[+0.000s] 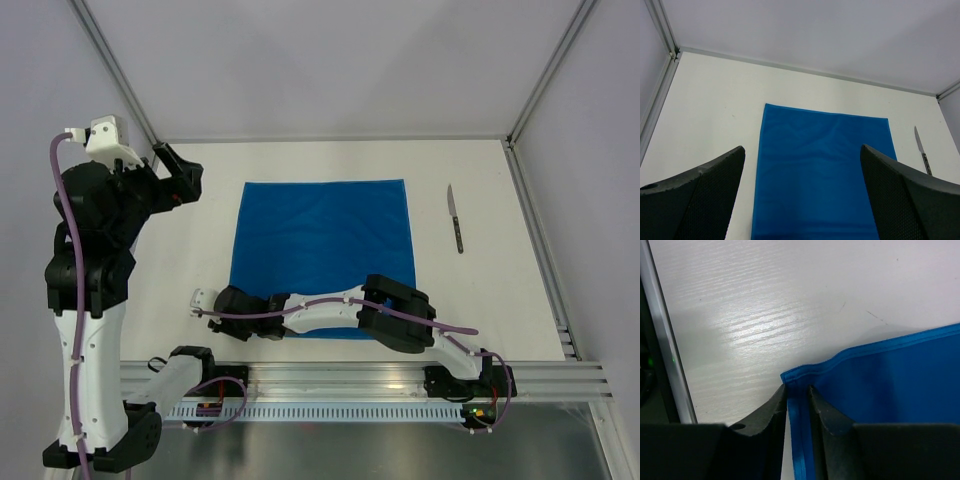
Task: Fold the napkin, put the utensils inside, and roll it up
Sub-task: Fold the napkin
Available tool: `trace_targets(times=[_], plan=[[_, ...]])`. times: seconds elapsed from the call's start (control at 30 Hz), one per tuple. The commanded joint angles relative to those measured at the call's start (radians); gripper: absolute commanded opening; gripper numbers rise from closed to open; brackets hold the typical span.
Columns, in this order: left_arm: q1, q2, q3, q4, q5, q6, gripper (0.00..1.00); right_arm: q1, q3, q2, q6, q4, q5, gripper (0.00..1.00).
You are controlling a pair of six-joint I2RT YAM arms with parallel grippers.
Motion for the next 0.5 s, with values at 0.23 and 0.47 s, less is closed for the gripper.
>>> trace_targets(times=[0.23, 0.47], plan=[[0.0, 0.005, -0.032, 0.032, -0.01, 0.034, 1.0, 0.006, 0.024, -0.015, -0.056, -0.026, 0.018, 0.11], [-0.001, 0.002, -0.035, 0.033, -0.01, 0.034, 1.0, 0.006, 0.04, -0.071, -0.066, -0.062, -0.002, 0.02]])
